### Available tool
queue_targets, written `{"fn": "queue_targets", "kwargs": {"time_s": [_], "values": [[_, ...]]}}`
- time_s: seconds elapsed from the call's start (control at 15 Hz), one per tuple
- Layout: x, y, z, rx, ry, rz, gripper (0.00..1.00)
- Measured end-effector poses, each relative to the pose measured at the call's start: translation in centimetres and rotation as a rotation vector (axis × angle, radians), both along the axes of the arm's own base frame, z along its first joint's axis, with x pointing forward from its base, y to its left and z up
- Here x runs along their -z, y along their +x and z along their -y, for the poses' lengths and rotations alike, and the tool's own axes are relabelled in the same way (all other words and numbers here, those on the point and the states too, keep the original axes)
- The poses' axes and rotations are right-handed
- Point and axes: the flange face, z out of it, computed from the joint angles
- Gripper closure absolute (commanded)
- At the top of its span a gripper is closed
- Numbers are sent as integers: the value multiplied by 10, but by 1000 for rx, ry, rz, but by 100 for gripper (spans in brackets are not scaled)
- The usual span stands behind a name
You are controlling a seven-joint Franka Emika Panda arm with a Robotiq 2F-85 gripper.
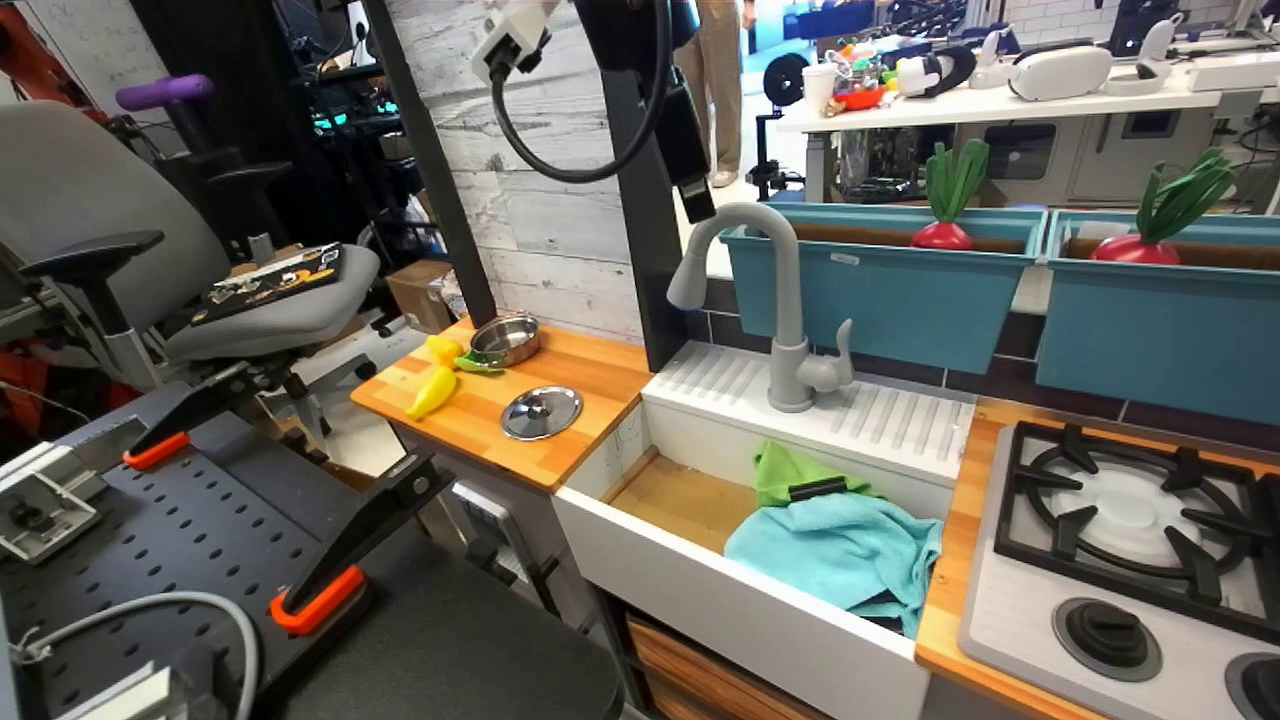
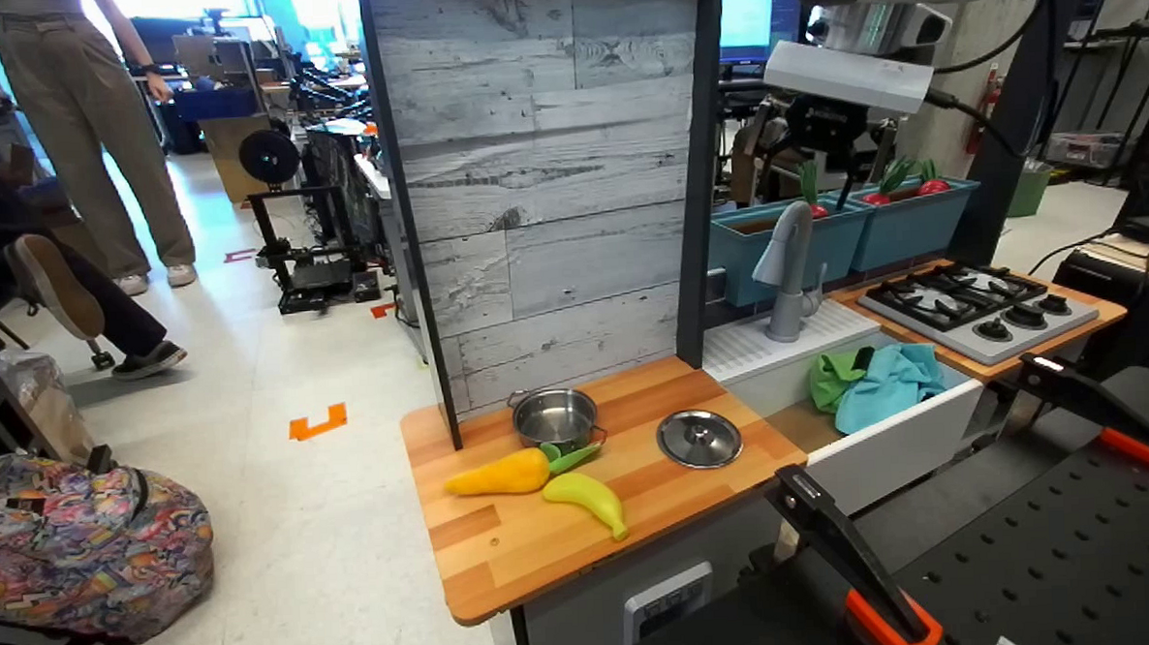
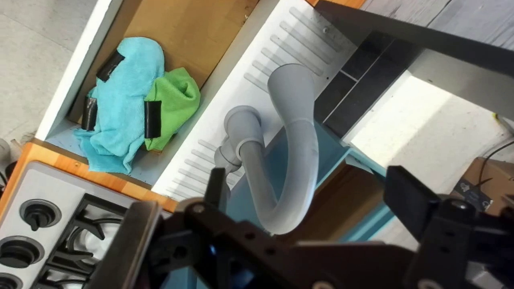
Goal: Move the grey faucet to the right
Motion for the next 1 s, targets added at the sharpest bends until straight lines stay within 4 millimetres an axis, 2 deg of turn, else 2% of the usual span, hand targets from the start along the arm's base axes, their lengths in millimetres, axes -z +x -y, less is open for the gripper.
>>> {"fn": "queue_targets", "kwargs": {"time_s": [0.27,0.33,0.4,0.47,1.0], "values": [[23,2,6,13,-16,-28,0],[28,2,5,12,-19,-36,25],[32,1,5,9,-22,-44,26],[35,0,3,6,-23,-50,33],[35,4,-7,-16,-25,-48,95]]}}
